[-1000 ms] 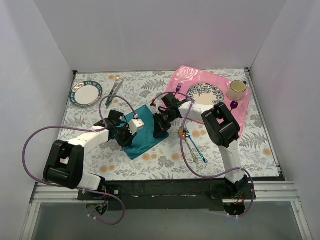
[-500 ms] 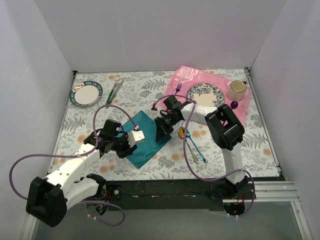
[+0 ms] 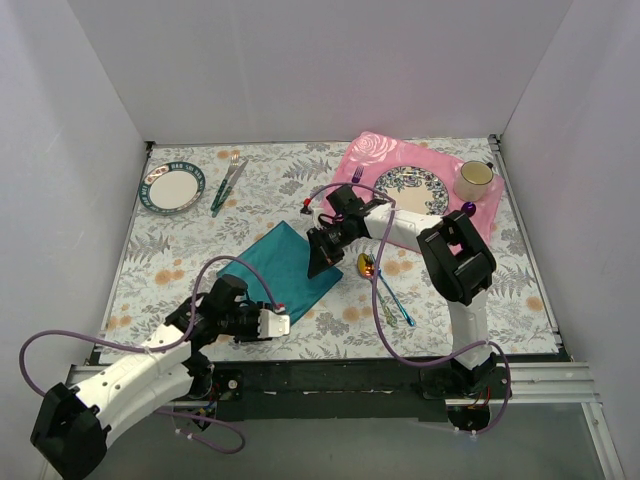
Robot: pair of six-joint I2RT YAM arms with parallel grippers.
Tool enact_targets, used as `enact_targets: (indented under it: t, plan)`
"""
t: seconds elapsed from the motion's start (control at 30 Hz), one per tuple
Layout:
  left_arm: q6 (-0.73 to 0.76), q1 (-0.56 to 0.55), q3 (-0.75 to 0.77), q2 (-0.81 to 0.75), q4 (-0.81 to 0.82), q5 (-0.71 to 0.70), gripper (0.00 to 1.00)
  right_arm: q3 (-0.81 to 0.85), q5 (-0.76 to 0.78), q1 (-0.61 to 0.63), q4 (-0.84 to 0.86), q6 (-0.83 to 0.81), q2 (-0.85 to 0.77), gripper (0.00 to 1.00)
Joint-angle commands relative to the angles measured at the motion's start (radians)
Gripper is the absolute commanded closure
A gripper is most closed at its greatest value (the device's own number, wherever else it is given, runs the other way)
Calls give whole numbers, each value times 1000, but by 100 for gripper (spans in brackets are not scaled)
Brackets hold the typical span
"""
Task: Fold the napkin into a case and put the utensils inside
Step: Pick up the top corner of the square folded napkin from the center of the board.
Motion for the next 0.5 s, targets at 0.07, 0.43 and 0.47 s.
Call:
enact_targets:
  t: [0.07,0.43,0.47]
  plan:
    - [25,-71,-23,-9,93,-23,68,32,-15,5,0,0,12,86]
    - [17,-168,-36,47,122,-42,68,41,-4,5,-13,-1,42,86]
    - [17,-170,-38,53,128,-46,68,42,-3,5,-14,-3,42,86]
